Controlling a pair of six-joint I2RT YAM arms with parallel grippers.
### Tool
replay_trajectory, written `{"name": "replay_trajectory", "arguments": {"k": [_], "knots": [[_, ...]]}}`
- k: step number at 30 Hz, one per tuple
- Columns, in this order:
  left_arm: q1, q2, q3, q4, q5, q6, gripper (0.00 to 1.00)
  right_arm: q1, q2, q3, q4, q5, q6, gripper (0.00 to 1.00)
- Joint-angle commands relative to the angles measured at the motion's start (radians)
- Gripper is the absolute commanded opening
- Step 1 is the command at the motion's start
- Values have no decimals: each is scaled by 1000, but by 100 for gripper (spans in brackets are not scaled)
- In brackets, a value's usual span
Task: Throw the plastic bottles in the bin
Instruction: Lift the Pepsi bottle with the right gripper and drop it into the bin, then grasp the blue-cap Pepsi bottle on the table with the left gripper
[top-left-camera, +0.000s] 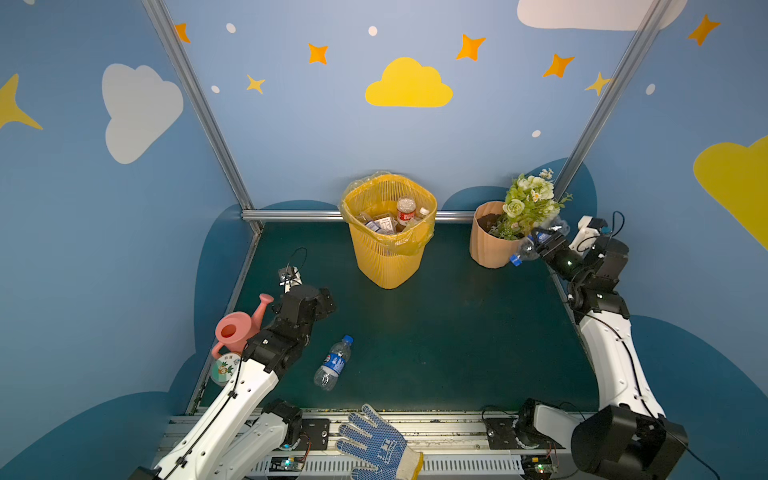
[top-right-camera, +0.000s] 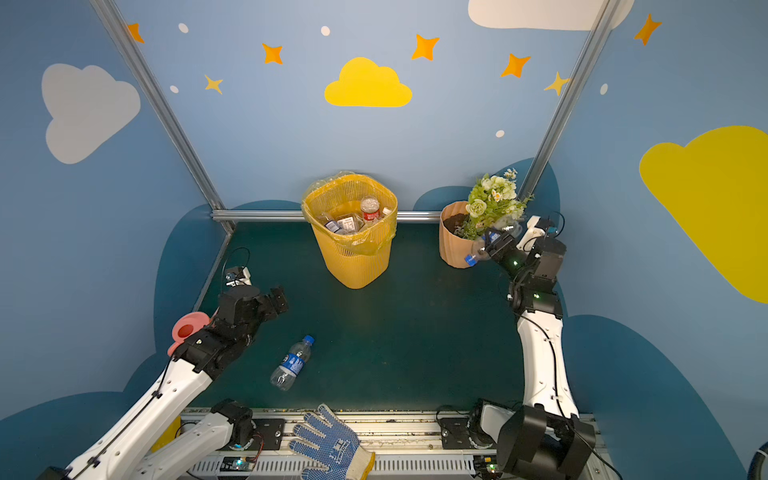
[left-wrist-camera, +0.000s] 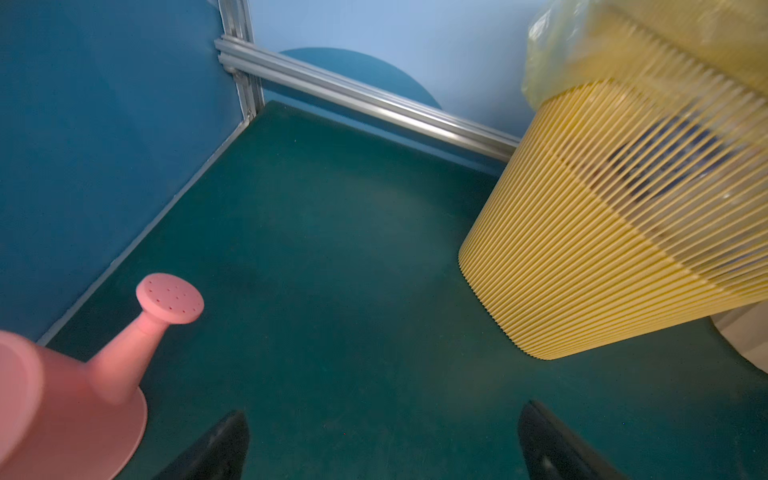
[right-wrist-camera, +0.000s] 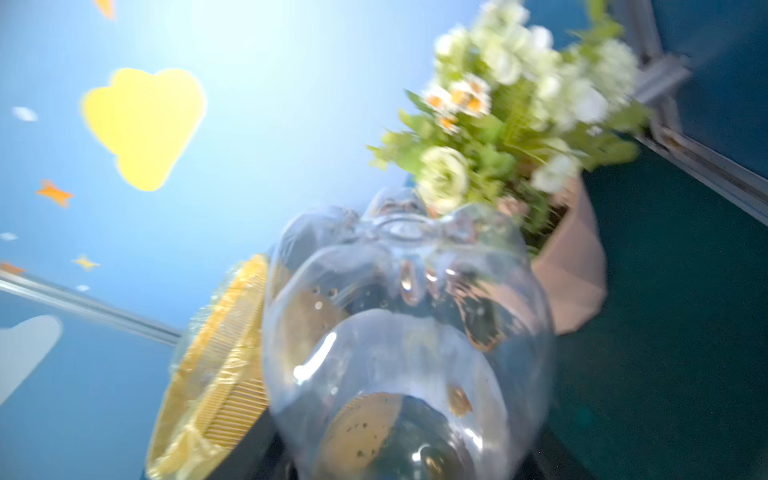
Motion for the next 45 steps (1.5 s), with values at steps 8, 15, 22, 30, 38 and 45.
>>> {"name": "replay_trajectory", "arguments": {"k": [8, 15, 22, 30, 38, 45], "knots": [[8, -11, -20, -34, 49, -70, 100, 369, 278, 473, 246, 13, 94, 63], [9, 62, 63, -175, 61, -79, 100, 599, 800, 1143, -214, -197, 15, 76], [7, 39, 72, -201, 75, -60, 100, 560, 754, 1224, -406, -16, -148, 93], [-3, 25, 59, -234, 84, -98, 100, 427, 451, 854, -337, 46, -175, 93], [-83, 62, 36, -315, 124, -162, 100, 315, 230, 408, -270, 9, -176, 92], [-252, 155, -13, -341, 166, -260, 100, 254, 123, 126, -263, 7, -162, 93]]}}
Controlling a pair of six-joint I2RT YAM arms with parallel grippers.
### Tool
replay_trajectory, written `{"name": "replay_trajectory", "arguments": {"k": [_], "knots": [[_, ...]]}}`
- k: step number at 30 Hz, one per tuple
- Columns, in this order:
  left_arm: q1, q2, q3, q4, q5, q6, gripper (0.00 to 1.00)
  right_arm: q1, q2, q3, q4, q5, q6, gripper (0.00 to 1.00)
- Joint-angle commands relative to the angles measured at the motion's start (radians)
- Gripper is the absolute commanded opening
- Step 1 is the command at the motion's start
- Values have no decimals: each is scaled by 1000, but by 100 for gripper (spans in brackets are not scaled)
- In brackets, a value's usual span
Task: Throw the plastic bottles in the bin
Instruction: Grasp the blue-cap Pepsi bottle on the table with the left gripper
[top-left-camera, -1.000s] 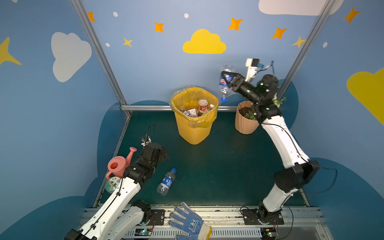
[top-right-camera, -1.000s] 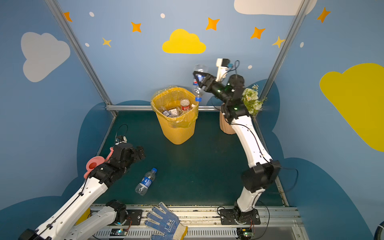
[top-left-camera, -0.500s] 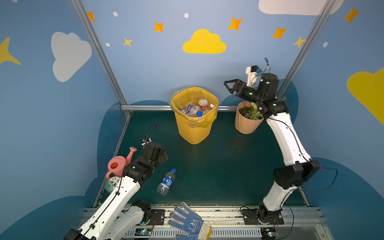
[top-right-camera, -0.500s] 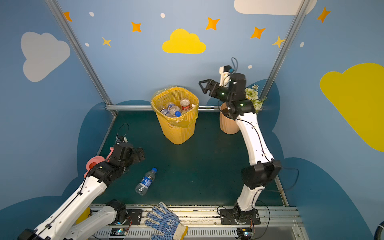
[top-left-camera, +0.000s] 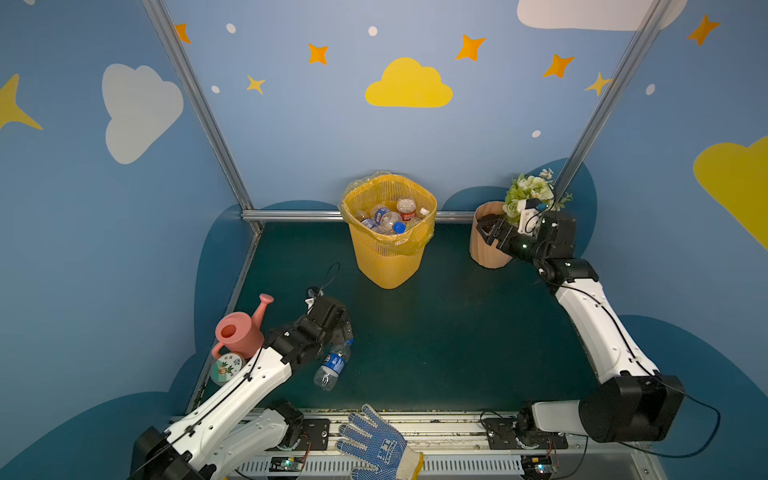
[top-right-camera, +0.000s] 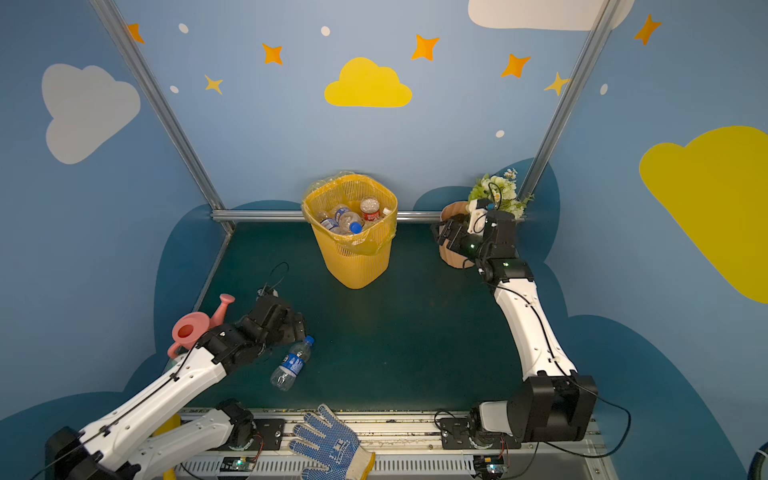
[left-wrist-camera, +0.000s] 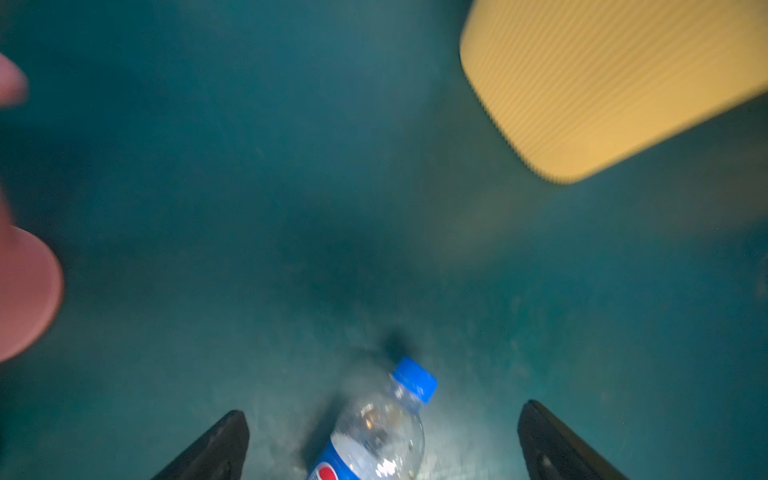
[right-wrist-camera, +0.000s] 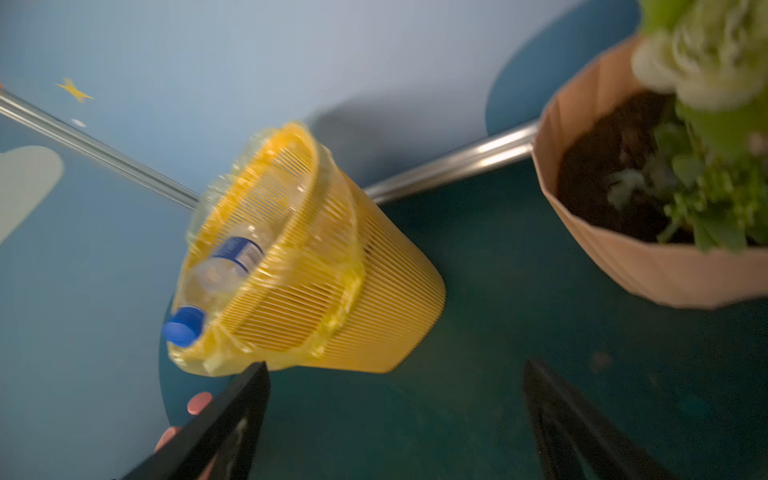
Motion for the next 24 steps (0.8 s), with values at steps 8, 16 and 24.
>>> {"name": "replay_trajectory", "arguments": {"k": [8, 16, 24], "knots": [[-89, 165, -45, -87, 121, -81, 98, -98, -160, -218, 30, -8, 63, 92], [-92, 221, -107, -41, 170, -95, 94, -135, -175, -253, 40, -28, 99, 93], [-91, 283, -108, -25, 154, -102, 85, -154, -181, -277, 58, -46, 127, 92]]}}
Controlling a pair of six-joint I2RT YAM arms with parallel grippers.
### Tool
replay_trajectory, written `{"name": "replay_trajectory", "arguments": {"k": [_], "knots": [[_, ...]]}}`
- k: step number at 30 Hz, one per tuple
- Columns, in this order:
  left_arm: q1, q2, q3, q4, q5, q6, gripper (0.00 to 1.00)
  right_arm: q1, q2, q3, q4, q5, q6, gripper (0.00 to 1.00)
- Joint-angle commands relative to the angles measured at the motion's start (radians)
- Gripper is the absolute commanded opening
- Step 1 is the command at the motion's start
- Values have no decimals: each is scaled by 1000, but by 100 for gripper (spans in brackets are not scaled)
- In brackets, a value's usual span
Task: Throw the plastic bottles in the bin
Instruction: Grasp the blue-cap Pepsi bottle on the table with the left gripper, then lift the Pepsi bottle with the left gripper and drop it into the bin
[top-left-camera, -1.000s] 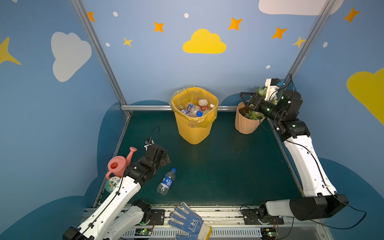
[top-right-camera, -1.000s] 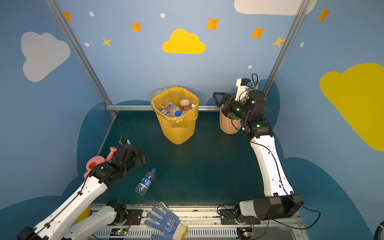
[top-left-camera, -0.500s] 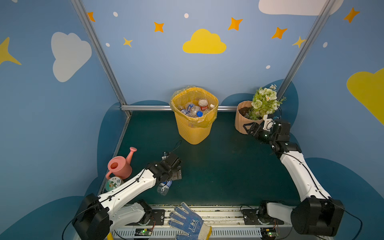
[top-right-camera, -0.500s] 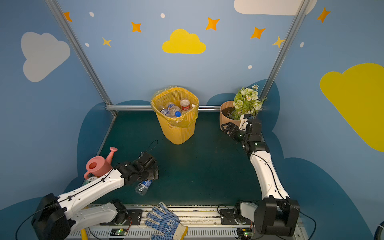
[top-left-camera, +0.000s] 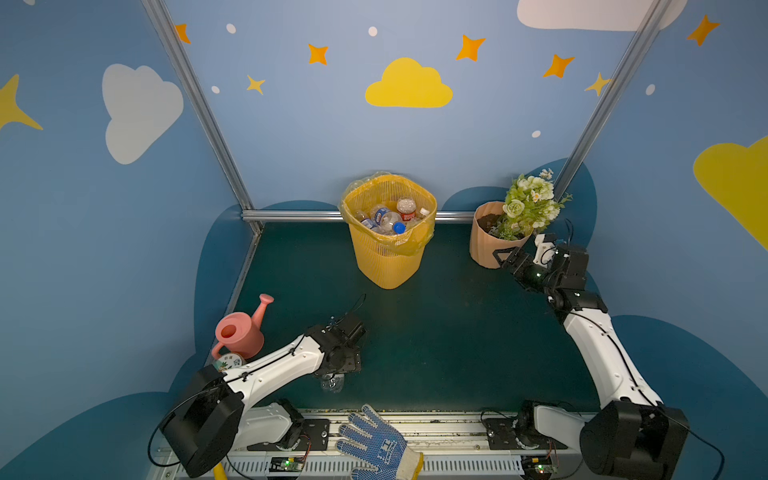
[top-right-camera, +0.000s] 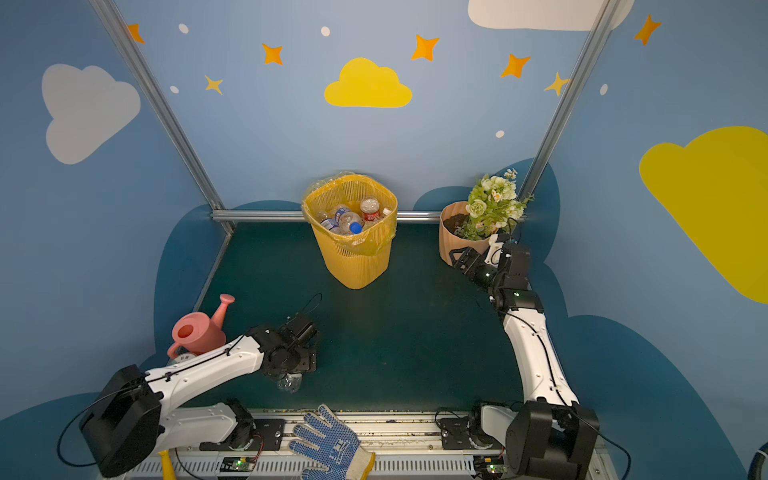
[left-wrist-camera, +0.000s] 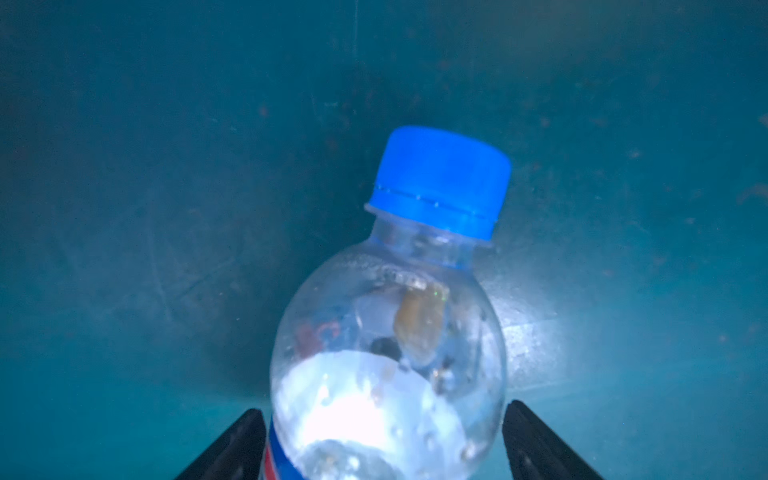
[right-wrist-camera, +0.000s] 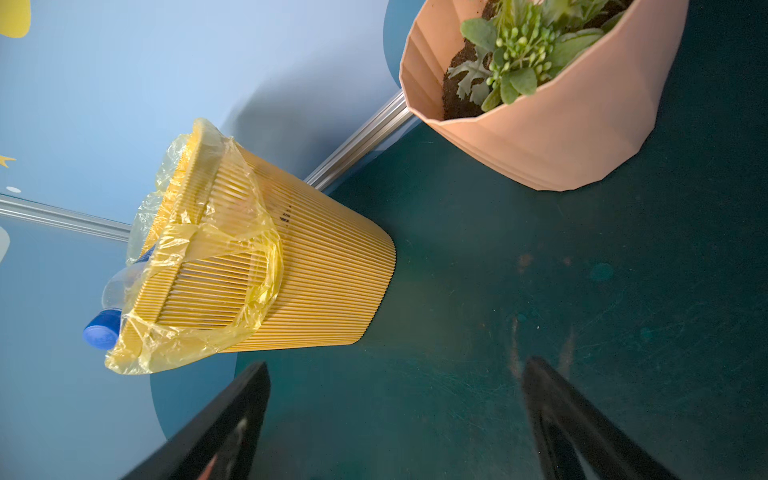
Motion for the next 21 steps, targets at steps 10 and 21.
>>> {"name": "replay_trajectory", "arguments": {"k": [10, 21], "knots": [[0, -26, -22, 69, -44, -29, 53, -45, -43, -47, 26, -38, 23, 93], [7, -516, -53, 205, -243, -28, 43, -95, -78, -85, 35, -58, 45, 93]]}}
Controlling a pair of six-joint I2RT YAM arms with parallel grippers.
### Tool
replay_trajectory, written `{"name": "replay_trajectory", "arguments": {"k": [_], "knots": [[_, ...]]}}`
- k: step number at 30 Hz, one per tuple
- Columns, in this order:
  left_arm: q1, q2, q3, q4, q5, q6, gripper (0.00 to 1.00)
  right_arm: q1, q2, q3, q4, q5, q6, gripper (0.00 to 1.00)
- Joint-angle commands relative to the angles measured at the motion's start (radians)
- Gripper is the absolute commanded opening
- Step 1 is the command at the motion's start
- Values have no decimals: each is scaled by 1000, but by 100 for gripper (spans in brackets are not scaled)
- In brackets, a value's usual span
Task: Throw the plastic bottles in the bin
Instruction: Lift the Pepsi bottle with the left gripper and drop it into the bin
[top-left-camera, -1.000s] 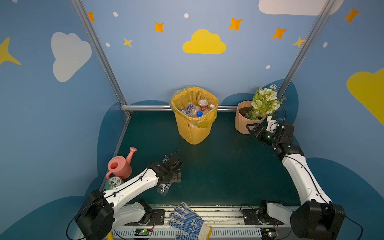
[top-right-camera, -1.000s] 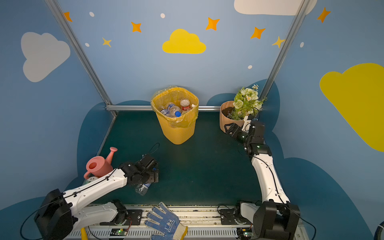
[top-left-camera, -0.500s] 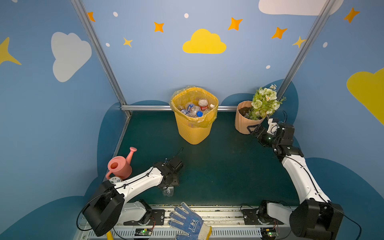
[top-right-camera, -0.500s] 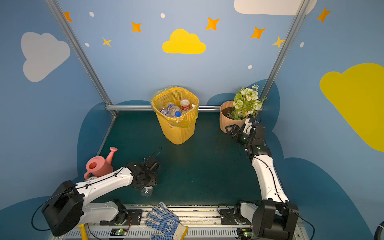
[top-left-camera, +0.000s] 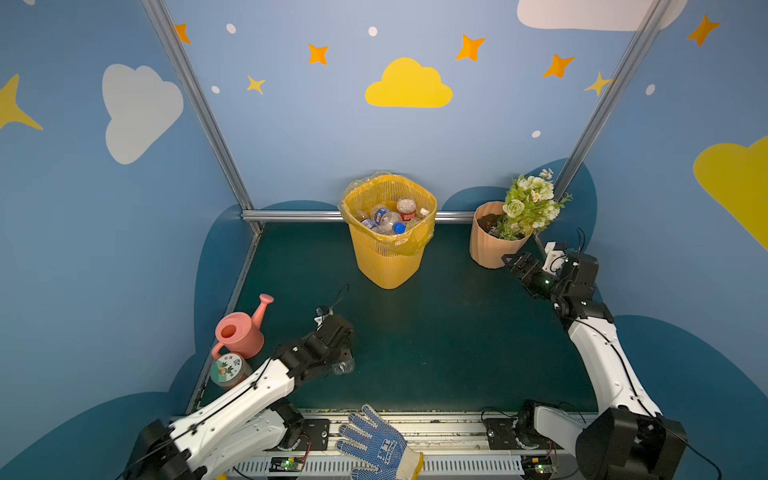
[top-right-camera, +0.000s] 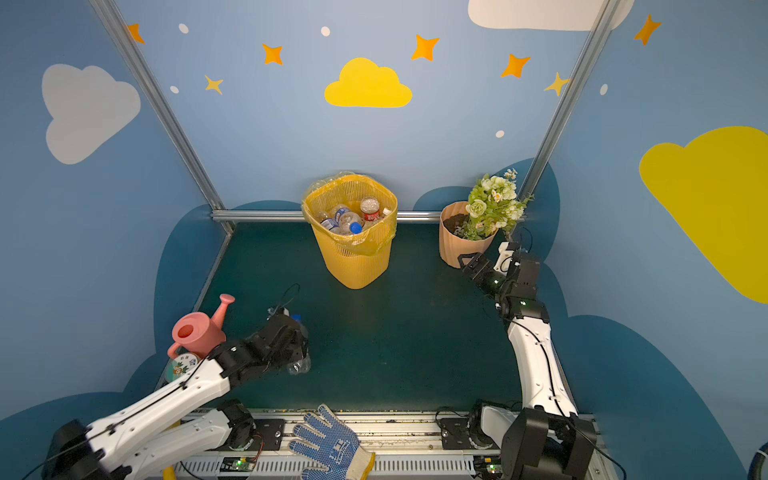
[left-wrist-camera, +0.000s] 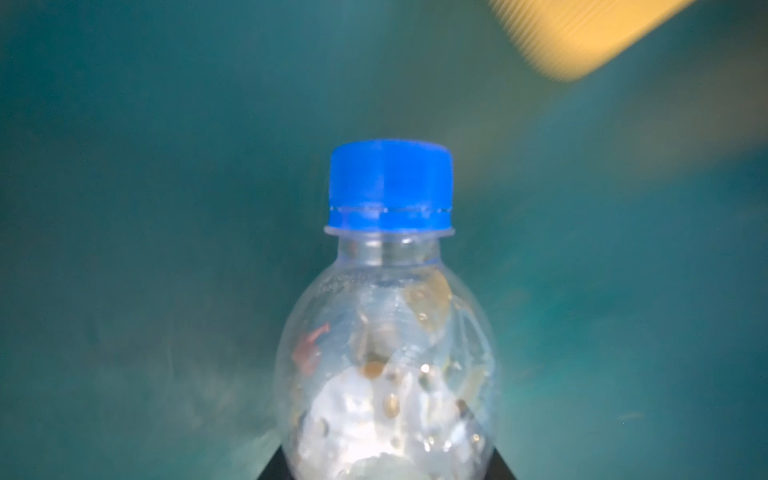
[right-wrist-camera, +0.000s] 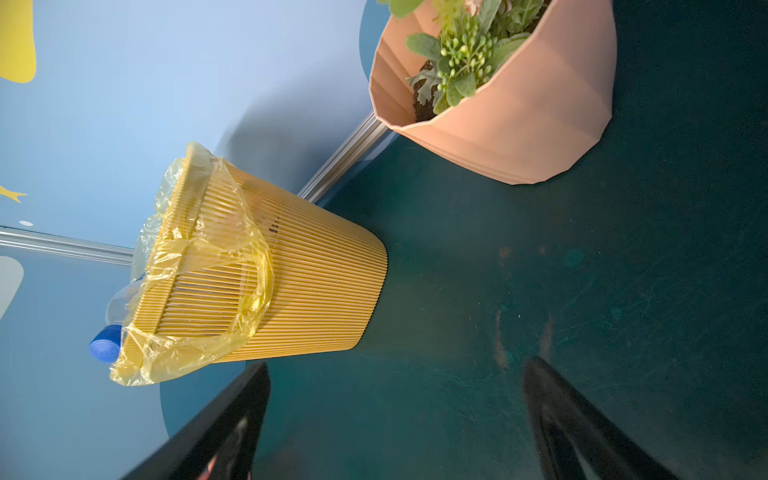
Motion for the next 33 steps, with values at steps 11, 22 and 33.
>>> {"name": "replay_trajectory", "arguments": {"k": [11, 22, 33], "knots": [[11, -252, 293, 493, -233, 676, 46, -22, -34, -33, 42, -25, 45, 92], [89, 331, 721, 765, -24, 883, 45, -35, -124, -34, -32, 12, 10, 93], [182, 762, 1226, 146, 72, 766, 99, -58, -151, -39, -43, -3, 9, 93]]}}
